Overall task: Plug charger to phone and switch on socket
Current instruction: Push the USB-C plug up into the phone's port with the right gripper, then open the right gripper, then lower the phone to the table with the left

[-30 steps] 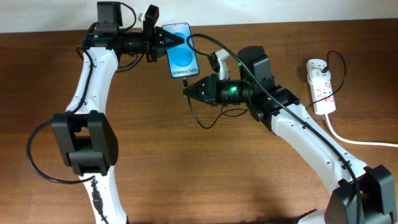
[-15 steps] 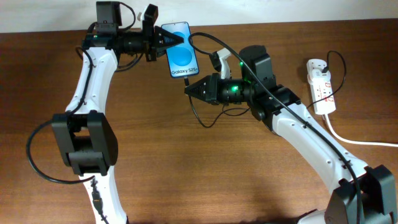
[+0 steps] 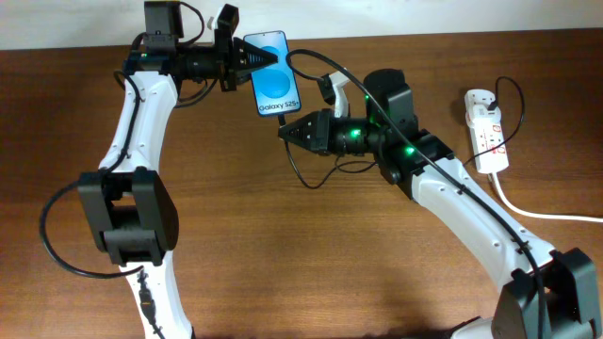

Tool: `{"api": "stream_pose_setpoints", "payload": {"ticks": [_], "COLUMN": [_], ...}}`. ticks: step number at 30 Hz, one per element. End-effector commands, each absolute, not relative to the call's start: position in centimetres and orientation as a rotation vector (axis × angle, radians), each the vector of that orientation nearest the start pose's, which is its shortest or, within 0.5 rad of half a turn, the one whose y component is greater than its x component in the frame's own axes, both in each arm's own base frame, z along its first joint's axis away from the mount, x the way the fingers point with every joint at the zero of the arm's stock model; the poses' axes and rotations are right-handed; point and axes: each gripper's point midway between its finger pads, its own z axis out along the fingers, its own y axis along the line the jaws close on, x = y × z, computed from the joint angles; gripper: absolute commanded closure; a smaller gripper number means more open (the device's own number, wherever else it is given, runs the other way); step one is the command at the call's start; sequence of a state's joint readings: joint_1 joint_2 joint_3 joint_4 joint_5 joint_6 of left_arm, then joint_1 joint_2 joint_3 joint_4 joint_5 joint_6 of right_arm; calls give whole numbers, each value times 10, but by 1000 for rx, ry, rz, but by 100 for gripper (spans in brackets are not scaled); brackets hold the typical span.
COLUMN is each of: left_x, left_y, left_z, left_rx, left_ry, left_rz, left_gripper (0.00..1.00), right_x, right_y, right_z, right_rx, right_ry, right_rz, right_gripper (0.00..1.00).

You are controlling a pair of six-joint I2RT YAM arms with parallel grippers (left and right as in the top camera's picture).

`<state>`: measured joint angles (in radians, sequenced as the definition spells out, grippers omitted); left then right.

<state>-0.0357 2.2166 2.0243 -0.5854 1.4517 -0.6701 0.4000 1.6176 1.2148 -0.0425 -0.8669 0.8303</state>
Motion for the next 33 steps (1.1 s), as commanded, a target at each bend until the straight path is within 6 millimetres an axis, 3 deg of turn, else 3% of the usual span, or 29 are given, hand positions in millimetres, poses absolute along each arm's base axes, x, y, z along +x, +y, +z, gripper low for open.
{"api": "stream_pose_setpoints", "payload": {"ticks": [1, 8, 10, 14, 16, 19, 22, 25, 27, 28, 29, 31, 33], "left_x": [469, 469, 474, 492, 495, 495, 495, 500, 502, 502, 501, 490, 475], "left_y": [-208, -208, -207, -177, -169, -169, -169, -169, -175, -178, -181, -188, -199], "left_z": [287, 287, 284, 278, 278, 278, 278, 272, 260, 252, 224, 189, 180], "left_rx": [250, 248, 227, 121, 101, 101, 101, 129, 197, 192, 115, 69, 133], "left_ry": [2170, 2172, 2183, 2186, 2179, 2180, 2179, 2175, 2180, 2214, 2350, 2539, 2600], "left_rz": [-2167, -2162, -2128, -2038, -2029, -2029, -2028, -1946, -1834, -1784, -1636, -1434, -1401], "left_gripper": [100, 100, 100, 100, 100, 100, 100, 100, 100, 100, 100, 100, 100], "right_x": [403, 413, 408, 384, 380, 379, 377, 390, 407, 416, 424, 420, 413], "right_y": [280, 274, 276, 281, 282, 282, 282, 252, 213, 193, 165, 134, 122], "right_z": [251, 252, 253, 244, 246, 246, 247, 253, 253, 242, 216, 173, 153], "right_rx": [-36, -33, -58, -95, -119, -123, -161, -128, -112, -67, 32, 154, 202], "right_ry": [2181, 2143, 2152, 2248, 2249, 2249, 2236, 2201, 2153, 2167, 2244, 2406, 2504], "right_rz": [1538, 1571, 1601, 1709, 1738, 1742, 1746, 1761, 1707, 1629, 1483, 1251, 1112], "right_gripper": [96, 96, 96, 96, 89, 63, 52, 47, 27, 7, 2, 2, 2]}}
